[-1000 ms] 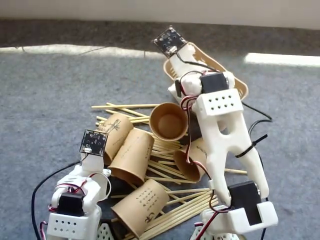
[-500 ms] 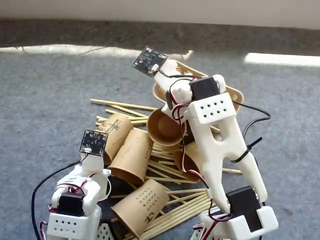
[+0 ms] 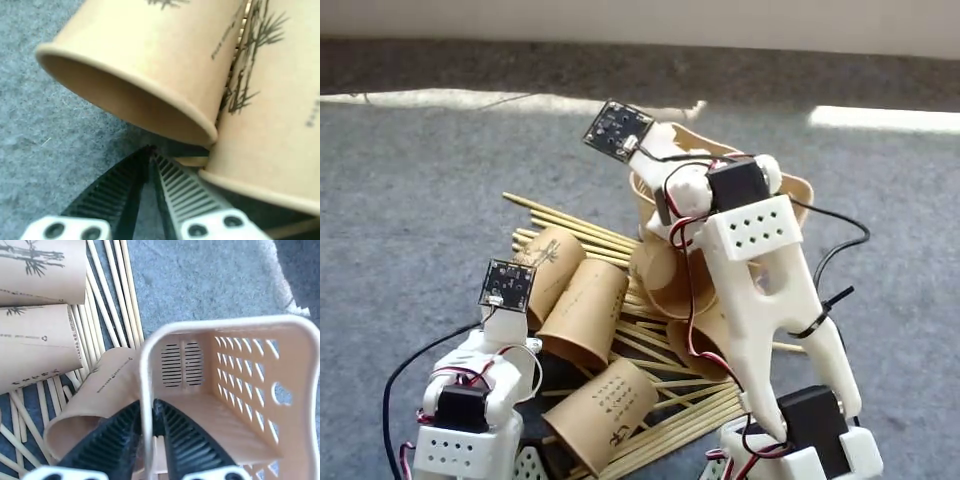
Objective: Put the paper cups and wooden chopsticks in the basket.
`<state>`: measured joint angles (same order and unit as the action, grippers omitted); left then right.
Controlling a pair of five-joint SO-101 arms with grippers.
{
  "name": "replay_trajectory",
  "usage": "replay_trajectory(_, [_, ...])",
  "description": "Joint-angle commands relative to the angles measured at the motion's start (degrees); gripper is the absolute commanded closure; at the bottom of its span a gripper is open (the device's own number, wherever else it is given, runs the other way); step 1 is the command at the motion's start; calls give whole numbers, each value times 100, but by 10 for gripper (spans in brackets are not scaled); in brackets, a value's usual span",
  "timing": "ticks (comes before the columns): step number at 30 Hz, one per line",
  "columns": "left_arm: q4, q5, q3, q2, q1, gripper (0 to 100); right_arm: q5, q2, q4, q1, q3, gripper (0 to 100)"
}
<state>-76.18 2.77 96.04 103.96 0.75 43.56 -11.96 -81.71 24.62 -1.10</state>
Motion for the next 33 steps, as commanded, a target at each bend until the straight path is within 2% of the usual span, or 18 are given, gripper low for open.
replay_trajectory(1, [-26,-62,110,40,57,986,-369,-330,171,57,-92,970])
replay_trajectory(6, [-26,-62,110,40,57,986,-1037,-347,259,-92,-110,793])
replay_trajectory(8, [-26,-62,110,40,57,986,-1336,-391,549,-215,-110,756])
replay_trajectory(15, [-26,-62,110,40,57,986,-1697,-505,840,-382,-119,756])
replay_trajectory(21, [-26,-62,110,40,57,986,-1776,-1525,804,-382,-75,756])
replay_trajectory(24, [-26,-62,110,40,57,986,-2277,-2097,743,-382,-22,756])
replay_trajectory(33, [-26,-62,110,40,57,986,-3174,-3187,-92,-374,673,756])
